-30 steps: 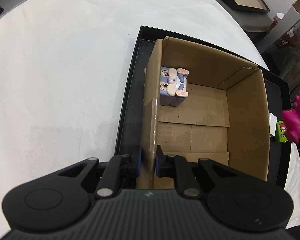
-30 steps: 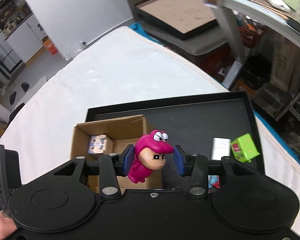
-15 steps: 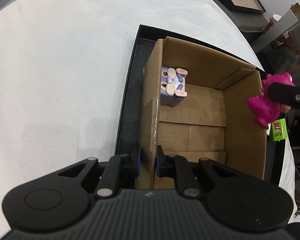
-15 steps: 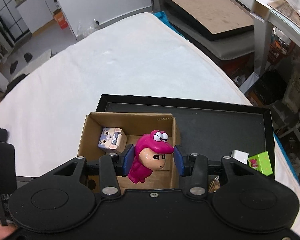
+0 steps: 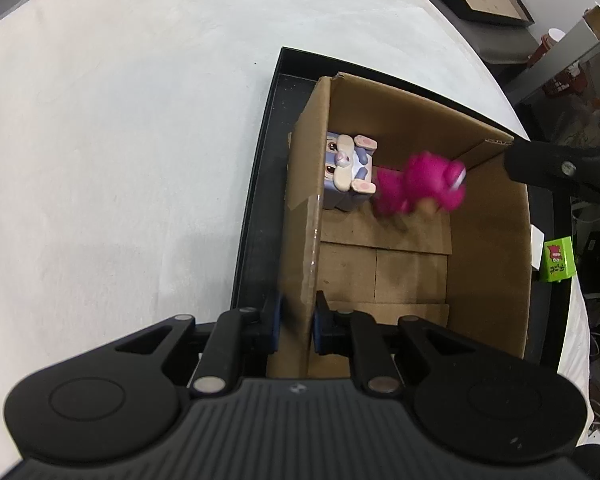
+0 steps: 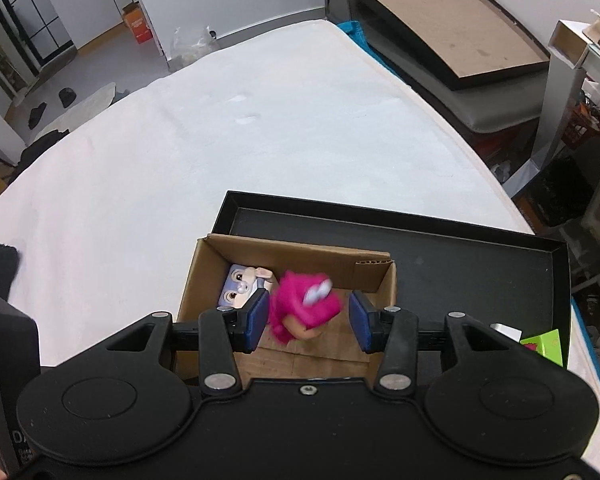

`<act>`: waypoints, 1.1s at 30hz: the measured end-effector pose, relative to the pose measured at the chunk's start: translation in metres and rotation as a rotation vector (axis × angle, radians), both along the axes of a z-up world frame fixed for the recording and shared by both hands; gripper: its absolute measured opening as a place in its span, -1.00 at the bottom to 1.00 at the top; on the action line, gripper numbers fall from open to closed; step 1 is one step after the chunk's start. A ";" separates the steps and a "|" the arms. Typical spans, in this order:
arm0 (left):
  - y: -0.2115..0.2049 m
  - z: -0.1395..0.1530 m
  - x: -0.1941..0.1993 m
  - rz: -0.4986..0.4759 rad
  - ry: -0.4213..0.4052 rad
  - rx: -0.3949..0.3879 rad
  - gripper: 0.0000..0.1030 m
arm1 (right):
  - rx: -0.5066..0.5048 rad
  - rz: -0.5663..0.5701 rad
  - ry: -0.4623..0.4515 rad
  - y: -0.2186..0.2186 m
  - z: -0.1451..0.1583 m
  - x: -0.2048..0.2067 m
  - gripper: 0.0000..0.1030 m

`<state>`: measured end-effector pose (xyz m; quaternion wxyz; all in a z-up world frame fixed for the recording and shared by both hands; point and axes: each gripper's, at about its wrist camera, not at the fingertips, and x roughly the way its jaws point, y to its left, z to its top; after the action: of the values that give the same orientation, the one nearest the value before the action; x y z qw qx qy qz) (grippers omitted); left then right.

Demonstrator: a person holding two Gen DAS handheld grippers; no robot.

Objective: Organize rigid objects
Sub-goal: 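Carry the pink doll into the box beside the bunny and release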

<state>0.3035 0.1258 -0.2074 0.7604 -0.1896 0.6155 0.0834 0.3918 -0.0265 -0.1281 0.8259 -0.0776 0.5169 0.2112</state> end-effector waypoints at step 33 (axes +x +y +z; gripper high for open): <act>-0.044 0.029 -0.003 -0.032 0.043 0.220 0.36 | 0.164 -0.201 0.089 -0.171 -0.034 -0.021 0.16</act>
<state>0.3003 0.0819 -0.1782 0.7646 -0.0935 0.6217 0.1423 0.3703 -0.1976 -0.1622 0.8229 0.0520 0.5390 0.1721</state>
